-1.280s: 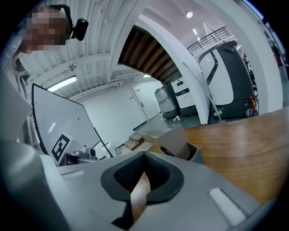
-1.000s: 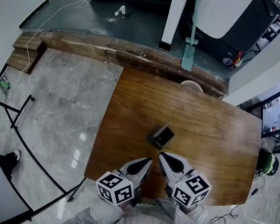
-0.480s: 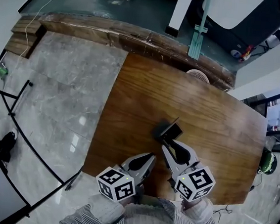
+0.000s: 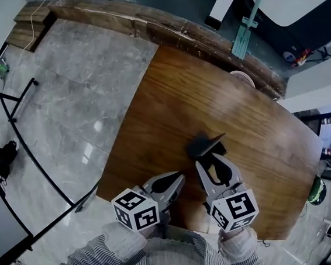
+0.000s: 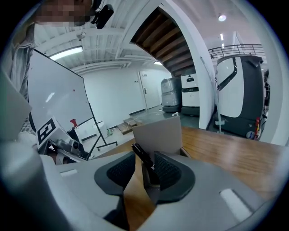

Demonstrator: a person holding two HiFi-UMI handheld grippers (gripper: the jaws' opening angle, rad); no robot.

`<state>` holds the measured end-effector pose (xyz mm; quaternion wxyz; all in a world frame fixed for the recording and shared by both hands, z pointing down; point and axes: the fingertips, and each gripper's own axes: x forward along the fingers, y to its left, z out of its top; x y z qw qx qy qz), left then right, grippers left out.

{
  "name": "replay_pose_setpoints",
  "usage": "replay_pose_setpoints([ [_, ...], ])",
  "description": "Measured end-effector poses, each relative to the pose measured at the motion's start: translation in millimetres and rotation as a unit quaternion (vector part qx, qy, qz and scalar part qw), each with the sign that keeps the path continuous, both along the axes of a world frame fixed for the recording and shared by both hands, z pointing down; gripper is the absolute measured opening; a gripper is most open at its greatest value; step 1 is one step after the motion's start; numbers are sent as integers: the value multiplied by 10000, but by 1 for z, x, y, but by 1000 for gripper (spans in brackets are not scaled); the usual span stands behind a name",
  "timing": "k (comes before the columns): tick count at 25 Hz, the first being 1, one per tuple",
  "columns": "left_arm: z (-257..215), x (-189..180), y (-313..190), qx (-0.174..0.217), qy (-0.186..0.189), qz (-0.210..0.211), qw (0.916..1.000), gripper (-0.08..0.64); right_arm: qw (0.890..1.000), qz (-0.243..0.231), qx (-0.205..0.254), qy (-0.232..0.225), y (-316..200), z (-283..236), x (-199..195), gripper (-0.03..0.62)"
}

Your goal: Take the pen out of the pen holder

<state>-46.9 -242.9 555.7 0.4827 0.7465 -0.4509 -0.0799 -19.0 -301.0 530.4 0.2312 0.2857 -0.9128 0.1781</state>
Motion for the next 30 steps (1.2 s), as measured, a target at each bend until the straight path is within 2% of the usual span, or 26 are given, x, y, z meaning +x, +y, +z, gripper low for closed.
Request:
replay_pose_setpoints([
  [8,3,-9,-4,-21,27,-123,9999,8,9999,108,-25,-60,-2,2,-1,108],
  [12,0,-10,-7,4,33,-116,9999,8,9997,240,52,-60,-6,-4,3,55],
  [17,-7,-7,-8,68,29,-83,9999,8,9994,326,109,-47,-8,-8,9,49],
  [23,-18,-8,-11,182,-45,-52,9998,8,9983,489,200,-233,-11,-29,16,46],
  [30,-44,-4,-15,494,-214,90,9985,8,9946,811,478,-438,-14,-68,32,46],
])
